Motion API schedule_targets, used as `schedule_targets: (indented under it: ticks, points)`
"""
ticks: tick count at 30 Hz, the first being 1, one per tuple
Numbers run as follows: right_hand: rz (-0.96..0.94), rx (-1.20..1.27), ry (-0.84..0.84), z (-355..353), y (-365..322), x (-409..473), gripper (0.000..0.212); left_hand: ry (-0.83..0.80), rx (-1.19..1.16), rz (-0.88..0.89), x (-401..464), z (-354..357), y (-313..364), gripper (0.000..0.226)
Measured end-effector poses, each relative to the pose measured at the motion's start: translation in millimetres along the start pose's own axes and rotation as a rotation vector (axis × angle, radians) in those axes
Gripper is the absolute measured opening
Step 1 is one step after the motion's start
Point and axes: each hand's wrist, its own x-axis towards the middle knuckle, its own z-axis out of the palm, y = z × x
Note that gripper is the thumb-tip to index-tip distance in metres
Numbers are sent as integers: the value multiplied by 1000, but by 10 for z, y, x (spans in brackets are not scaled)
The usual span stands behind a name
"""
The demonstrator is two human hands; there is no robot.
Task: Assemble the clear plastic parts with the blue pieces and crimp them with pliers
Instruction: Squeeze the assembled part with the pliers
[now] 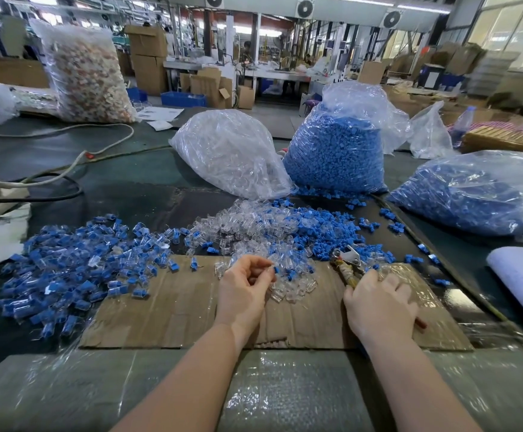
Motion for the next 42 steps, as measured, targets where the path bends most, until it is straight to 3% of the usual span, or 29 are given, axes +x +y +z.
schedule_targets:
  ticks: [4,7,9,11,13,16,21,26,33,42]
  points:
    - [-73,46,49,-80,-8,-3,30,4,-94,-52,4,-19,10,13]
    - [-258,206,96,-172,-24,-23,29,9,-155,-95,29,-34,-12,8]
    - [-334,455,-35,-264,-75,-69,31,25,-186,-122,50,-49,-23,7]
    - [-358,738,-273,-349,-137,-134,32,56,-219,-144,71,-58,-33,6]
    - [-391,833,-408,-387,-184,-197,33,78,-259,-161,86,-59,-38,7]
    - [-446,794,-457,-407,-212,-281,33,73,-272,-170,102,-54,-56,8]
    - [-489,790,-555,-483,-194,-364,13,79,-307,-174,114,-57,-78,7]
    - [-462,733,-631,-549,-225,-394,25,68,-297,-171,111,-68,-99,7]
    - [-505,610,-597,-643,-252,-400,19,114,-292,-185,129,-50,-90,8]
    - [-506,636,-628,-661,-251,-409,21,109,-278,-196,115,-54,-76,6]
